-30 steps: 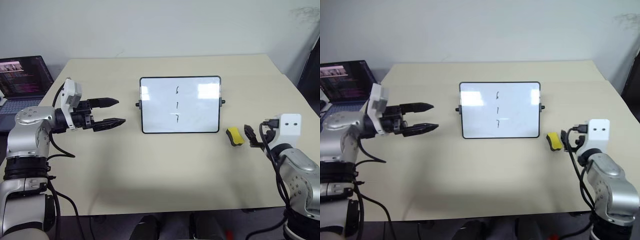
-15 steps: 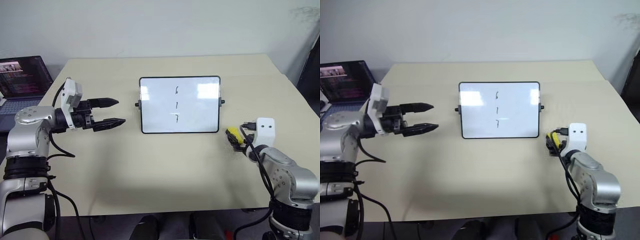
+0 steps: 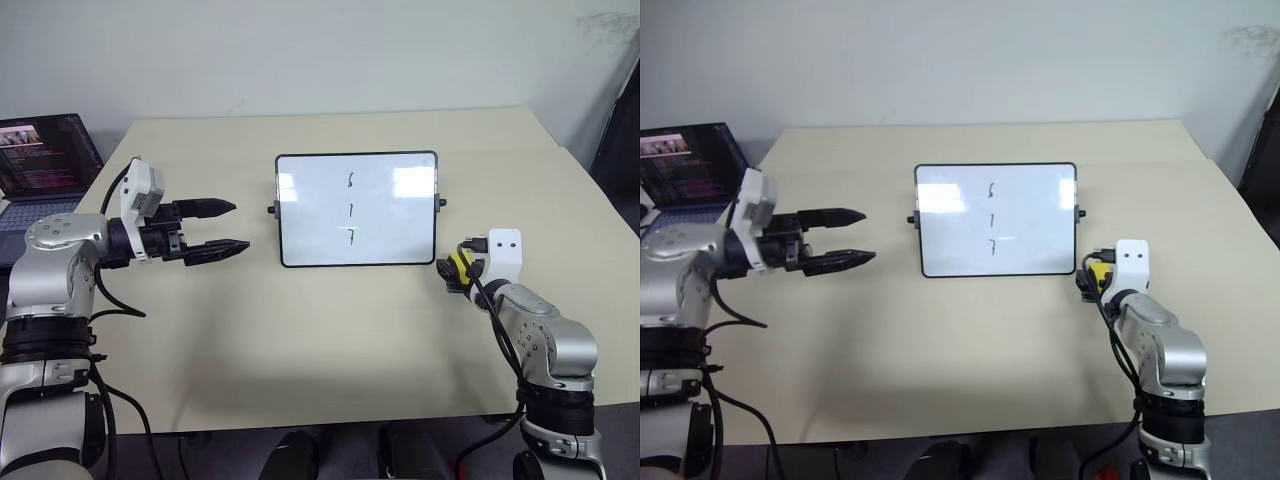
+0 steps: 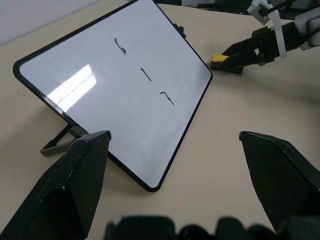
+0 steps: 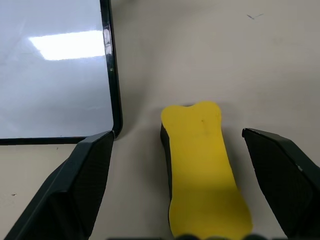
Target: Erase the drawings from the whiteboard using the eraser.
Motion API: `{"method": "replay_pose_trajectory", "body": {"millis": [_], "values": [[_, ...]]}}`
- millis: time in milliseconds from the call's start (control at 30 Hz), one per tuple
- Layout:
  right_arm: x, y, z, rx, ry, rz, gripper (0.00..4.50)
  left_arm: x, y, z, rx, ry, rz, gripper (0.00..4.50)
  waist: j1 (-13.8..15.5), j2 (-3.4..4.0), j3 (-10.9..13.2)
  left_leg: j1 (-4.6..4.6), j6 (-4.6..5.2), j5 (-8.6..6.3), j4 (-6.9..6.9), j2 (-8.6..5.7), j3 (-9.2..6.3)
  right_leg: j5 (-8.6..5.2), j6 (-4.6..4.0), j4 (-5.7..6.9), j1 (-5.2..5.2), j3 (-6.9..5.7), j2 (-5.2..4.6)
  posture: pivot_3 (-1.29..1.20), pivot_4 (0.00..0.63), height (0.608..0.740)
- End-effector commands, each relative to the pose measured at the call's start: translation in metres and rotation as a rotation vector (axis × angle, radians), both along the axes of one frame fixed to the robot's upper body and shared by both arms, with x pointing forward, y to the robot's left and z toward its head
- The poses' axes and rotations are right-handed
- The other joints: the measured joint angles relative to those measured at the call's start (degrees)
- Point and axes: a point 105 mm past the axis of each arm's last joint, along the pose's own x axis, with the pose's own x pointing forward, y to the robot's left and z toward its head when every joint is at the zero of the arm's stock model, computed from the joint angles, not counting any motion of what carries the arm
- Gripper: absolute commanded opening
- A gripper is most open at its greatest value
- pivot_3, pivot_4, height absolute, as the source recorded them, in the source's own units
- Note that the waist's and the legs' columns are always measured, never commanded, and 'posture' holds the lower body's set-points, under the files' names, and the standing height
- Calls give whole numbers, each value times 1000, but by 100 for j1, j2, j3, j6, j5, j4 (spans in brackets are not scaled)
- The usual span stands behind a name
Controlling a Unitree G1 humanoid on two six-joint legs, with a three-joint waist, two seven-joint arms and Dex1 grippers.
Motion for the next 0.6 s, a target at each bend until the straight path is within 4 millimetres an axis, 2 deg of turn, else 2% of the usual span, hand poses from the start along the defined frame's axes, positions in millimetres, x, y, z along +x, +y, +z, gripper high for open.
{"method": "replay_pose_trajectory", "body": {"millis": [33, 533, 600], "values": [[4, -3, 16, -15, -64, 3, 4468, -4, 3, 17, 9, -61, 3, 4500, -2, 0, 0, 0, 0, 0, 0, 0, 0, 0, 0, 1, 0, 0, 0, 0, 150, 740], [2, -12, 7, 3, -36, -37, 4468, -2, 2, 20, 12, -72, -1, 4500, -10, 0, 0, 0, 0, 0, 2, 0, 0, 0, 0, 2, 0, 0, 0, 0, 150, 740], [1, -13, 6, 10, -32, -40, 4090, -1, 2, 20, 14, -72, -2, 4500, -11, 0, 0, 0, 0, 0, 2, 0, 0, 0, 0, 2, 0, 1, 0, 0, 150, 740]]}}
